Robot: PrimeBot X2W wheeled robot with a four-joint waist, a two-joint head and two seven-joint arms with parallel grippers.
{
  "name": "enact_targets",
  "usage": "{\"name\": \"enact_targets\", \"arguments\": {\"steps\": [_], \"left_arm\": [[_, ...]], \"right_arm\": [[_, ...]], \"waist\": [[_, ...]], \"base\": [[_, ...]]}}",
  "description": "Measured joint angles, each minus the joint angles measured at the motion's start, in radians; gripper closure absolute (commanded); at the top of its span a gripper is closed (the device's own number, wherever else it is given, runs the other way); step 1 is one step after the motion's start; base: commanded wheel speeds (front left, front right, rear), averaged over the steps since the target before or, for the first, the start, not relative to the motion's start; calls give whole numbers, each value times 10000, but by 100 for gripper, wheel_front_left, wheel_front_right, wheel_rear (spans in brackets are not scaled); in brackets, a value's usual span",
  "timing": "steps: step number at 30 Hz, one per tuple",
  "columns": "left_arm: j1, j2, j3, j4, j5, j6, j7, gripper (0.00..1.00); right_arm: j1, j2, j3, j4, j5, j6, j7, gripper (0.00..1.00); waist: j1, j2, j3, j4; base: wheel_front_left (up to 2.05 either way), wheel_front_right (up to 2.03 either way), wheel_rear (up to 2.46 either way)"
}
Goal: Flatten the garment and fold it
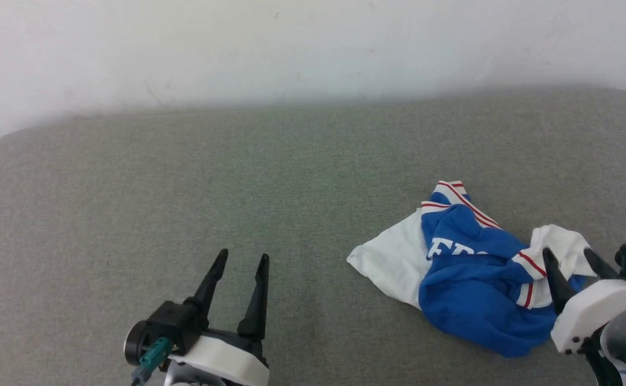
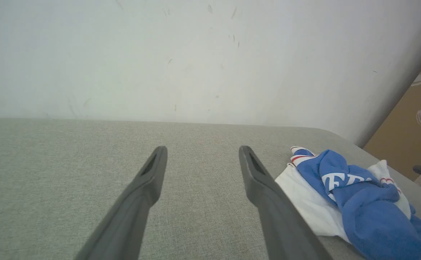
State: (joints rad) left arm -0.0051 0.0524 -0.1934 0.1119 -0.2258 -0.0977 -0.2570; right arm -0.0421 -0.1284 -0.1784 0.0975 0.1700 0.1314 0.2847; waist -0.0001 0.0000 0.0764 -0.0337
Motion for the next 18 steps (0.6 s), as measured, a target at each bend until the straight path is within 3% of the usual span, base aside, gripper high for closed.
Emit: {"name": "enact_targets", "arguments": {"steps": [5,7,14,18], "left_arm": [[-361,2,-773,926,46,-163,58,0],[-760,33,-1227,1279,155,-173,587,0],[-3098,198,-2669,1707,585,-253,4023,0],[-4227,291,-2999,1952,573,-259,5965,0]], "right_arm": [[83,247,280,-1009,267,2,-1267,0],[128,349,274,-1319,242,2,-1797,0],[507,575,140,-1710,151,2,-2441,0],[627,552,86,-1710,-27,2,-2545,0]], "waist": [[0,0,102,-216],[0,0,208,-290],[2,0,816,-507],[3,0,1231,-642]], "base": [[0,0,0],[0,0,0],[0,0,0],[0,0,0]]}}
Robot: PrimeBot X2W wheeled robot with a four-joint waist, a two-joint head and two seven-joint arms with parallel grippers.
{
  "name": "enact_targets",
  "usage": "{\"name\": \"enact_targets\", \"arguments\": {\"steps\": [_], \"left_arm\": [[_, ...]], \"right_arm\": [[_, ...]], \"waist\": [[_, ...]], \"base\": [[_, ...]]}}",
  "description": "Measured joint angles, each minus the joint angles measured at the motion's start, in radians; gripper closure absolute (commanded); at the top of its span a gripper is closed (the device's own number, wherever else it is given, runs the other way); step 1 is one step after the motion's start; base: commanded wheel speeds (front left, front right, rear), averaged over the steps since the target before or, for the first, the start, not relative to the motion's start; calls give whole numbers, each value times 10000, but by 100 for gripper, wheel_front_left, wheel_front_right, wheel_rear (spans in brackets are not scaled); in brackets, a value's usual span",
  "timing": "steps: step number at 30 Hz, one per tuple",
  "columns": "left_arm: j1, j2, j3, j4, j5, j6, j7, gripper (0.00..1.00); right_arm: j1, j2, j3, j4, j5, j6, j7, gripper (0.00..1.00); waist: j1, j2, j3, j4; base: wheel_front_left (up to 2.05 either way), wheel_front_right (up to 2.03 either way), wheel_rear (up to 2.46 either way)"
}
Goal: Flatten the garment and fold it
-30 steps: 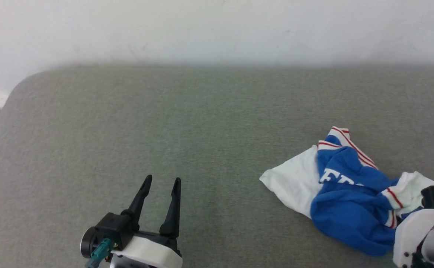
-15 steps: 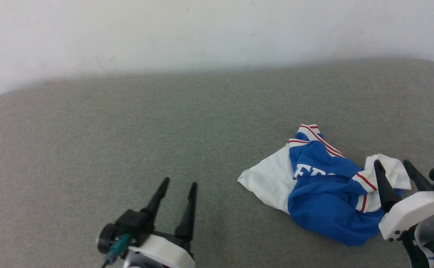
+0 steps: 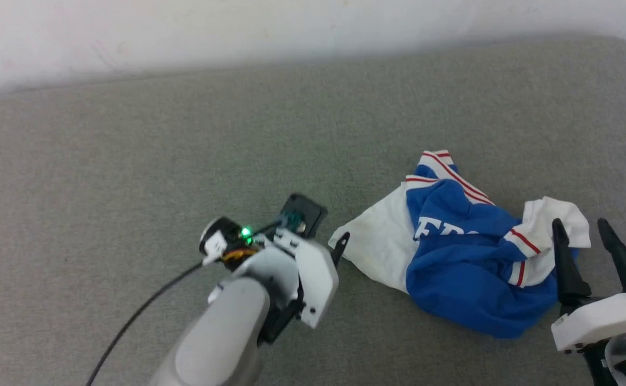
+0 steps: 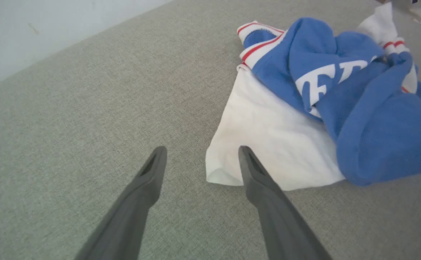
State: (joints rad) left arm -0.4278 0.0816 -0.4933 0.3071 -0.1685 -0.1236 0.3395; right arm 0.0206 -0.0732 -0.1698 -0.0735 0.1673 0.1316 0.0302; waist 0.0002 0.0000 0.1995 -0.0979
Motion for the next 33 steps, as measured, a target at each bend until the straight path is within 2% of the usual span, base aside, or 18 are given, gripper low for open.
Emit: {"name": "enact_targets", "arguments": {"steps": [5,12,13,14,17,20,27,33], "left_arm": [[-998,178,-713,385,-343,-2,2038,0],[-1739,497,-1392,706,-1335,-4,3450,0],[-1774,525,-1415,694,-1453,-4,3530,25],[-1777,564,-1407,671,-1513,-4,3519,100],[-1720,665,-1256,639,-1611,31,3124,100],[-1349,765,-1041,499,-1645,349,2265,100],[-277,1327,533,-504,-1933,1722,-46,100],[1140,2100,1825,-1708,-2295,2619,-817,100]], "right_arm": [[-60,27,-94,67,-52,-2,-249,0],[-263,125,10,426,-148,0,-575,0],[-288,138,-4,485,-184,0,-616,0],[-324,146,-31,537,-188,0,-654,0],[-391,153,-198,663,-247,0,-711,0],[-391,161,-265,798,-370,0,-744,0],[-306,182,-272,913,-518,0,-481,0],[-115,190,-339,876,-539,0,-217,0]], "waist": [[0,0,457,-209],[-1,0,927,-494],[-1,0,966,-524],[-1,0,991,-548],[0,1,969,-546],[0,0,847,-467],[-1,0,309,63],[-2,1,-149,738]], "base": [[0,0,0],[0,0,0],[0,0,0],[0,0,0],[0,0,0],[0,0,0],[0,0,0],[0,0,0]]}}
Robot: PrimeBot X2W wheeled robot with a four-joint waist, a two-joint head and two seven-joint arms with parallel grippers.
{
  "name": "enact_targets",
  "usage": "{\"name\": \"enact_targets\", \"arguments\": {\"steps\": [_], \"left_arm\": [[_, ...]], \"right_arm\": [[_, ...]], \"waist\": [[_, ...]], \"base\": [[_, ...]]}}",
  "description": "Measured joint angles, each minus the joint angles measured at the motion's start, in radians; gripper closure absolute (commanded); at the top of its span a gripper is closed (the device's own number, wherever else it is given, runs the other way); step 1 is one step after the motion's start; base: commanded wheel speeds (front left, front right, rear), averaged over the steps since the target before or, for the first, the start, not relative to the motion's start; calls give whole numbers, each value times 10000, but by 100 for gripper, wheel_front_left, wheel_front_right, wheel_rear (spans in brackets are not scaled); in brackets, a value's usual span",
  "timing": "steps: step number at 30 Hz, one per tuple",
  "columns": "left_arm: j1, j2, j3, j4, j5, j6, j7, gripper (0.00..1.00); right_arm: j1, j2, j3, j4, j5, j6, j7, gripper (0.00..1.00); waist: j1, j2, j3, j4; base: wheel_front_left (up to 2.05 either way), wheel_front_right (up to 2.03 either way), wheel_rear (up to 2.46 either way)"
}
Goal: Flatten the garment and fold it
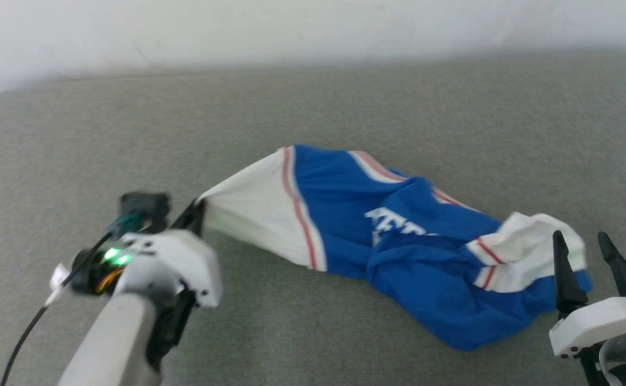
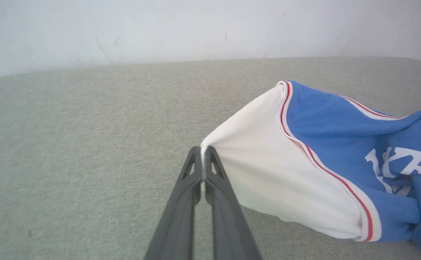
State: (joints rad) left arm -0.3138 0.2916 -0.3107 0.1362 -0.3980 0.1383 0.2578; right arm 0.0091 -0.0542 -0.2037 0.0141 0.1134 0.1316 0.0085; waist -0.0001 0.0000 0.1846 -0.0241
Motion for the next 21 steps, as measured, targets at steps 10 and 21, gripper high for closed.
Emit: {"name": "enact_targets", "arguments": {"steps": [10,21], "left_arm": [[2332,554,1214,35,-759,629,-623,100],[2504,-65,894,-125,-759,-290,-3317,0]], "right_arm": [[146,6,228,107,6,0,242,0],[236,-33,431,337,25,0,679,0]], "waist": [[-1,0,-382,1050],[0,0,-982,1438]], "base": [[0,0,0],[0,0,0]]}}
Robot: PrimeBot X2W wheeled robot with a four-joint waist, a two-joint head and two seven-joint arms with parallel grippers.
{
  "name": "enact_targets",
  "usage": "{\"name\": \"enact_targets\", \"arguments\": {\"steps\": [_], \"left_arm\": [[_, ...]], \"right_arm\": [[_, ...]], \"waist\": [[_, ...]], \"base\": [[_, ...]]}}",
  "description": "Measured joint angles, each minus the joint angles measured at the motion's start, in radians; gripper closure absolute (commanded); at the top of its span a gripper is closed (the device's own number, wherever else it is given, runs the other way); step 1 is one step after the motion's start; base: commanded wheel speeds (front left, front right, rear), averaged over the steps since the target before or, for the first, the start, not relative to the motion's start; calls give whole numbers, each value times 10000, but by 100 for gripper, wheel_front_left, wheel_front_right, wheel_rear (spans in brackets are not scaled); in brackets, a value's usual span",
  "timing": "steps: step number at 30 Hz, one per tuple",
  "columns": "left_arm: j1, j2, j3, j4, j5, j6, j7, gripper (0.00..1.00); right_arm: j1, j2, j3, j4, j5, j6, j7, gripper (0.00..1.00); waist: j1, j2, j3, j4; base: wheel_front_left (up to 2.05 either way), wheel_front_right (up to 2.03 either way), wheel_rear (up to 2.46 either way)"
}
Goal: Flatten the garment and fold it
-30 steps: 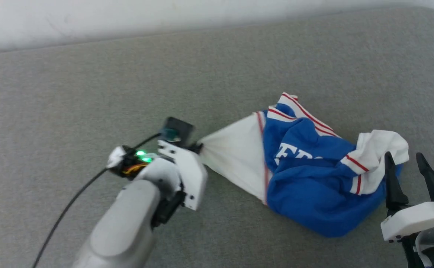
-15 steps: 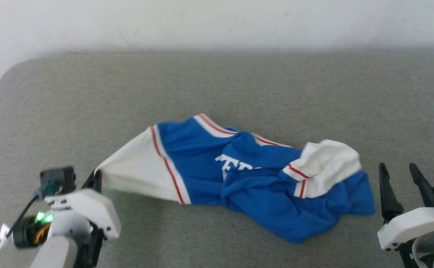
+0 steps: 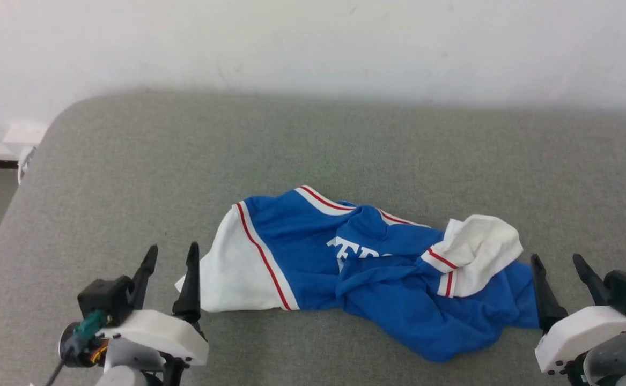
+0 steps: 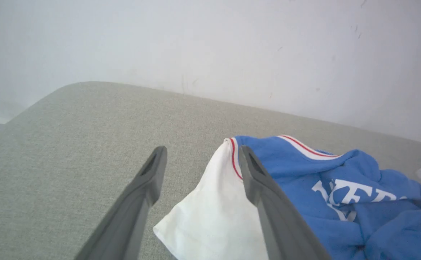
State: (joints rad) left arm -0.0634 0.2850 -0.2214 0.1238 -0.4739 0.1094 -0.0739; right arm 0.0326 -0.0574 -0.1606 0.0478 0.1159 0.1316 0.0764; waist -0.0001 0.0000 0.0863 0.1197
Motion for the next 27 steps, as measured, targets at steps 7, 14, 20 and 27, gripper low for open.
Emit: {"name": "enact_targets", "arguments": {"steps": [7,14,20,27], "left_arm": [[40,-228,-144,98,878,-709,-1814,0],[807,-784,96,-1300,2633,-1214,-1831,0],[932,-1407,94,-1519,3290,-1526,-1831,0],[925,-1868,359,-1718,3607,-1651,-1831,0]], "right_arm": [[280,-483,355,-48,276,0,1185,0],[307,-1306,401,443,535,0,3668,0],[-401,-1636,527,1496,719,0,5045,0],[-854,-1944,940,2385,809,-15,5540,100]], "waist": [[-1,0,-517,173],[0,0,-576,557],[1,0,-317,935],[1,0,-139,1434]], "base": [[0,0,0],[0,0,0],[0,0,0],[0,0,0]]}}
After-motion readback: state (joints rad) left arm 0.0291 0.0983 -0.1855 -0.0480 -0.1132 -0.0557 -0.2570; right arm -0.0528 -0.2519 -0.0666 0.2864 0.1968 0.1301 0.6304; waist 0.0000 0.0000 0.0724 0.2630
